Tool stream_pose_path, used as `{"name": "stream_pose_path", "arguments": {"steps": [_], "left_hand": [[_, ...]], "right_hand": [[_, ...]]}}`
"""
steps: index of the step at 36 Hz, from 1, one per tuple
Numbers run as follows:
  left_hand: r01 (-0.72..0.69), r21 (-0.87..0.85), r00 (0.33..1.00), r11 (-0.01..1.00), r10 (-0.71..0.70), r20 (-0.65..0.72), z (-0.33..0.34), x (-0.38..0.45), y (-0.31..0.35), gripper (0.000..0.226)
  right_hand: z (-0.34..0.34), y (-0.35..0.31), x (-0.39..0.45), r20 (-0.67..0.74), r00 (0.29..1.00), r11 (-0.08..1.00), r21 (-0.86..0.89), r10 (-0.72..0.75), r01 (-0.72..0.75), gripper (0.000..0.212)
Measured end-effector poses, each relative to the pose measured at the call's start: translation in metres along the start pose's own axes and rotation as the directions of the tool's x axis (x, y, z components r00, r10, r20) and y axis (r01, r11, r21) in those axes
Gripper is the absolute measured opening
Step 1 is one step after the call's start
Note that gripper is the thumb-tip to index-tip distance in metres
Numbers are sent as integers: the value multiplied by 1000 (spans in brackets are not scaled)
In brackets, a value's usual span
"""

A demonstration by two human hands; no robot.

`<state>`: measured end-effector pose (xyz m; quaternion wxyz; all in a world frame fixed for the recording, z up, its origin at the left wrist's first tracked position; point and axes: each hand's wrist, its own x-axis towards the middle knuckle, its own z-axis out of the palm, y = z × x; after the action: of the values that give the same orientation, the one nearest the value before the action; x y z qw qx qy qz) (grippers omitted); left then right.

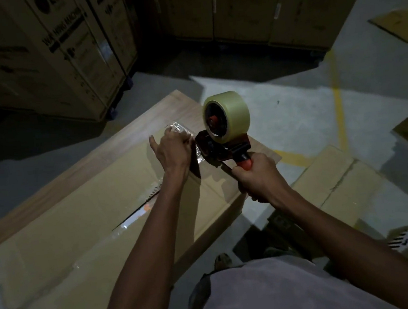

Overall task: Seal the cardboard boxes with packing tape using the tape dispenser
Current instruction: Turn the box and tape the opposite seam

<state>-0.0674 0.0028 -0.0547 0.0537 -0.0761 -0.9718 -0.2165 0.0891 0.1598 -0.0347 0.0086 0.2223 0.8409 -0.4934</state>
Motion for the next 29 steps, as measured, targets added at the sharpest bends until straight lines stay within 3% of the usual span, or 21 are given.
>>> {"name": "stream_pose_path", "arguments": {"steps": [11,22,26,29], "left_hand": [[122,25,992,992,-121,-21,-4,0,10,24],[235,6,970,972,-234,-59,-8,-4,17,29],[201,-163,975,966,-213,-56,-8,-6,15,21],[199,-178,978,964,-207,-29,-8,-8,15,24]], "right_hand": [[-1,4,5,38,999,999,28,-38,37,10],[-15,1,4,118,988,990,-85,-103,113,15],[-21,8,-4,131,985,989,-89,-110,122,11],[-24,15,-10,134,986,991,-83,-96,108,11]]}}
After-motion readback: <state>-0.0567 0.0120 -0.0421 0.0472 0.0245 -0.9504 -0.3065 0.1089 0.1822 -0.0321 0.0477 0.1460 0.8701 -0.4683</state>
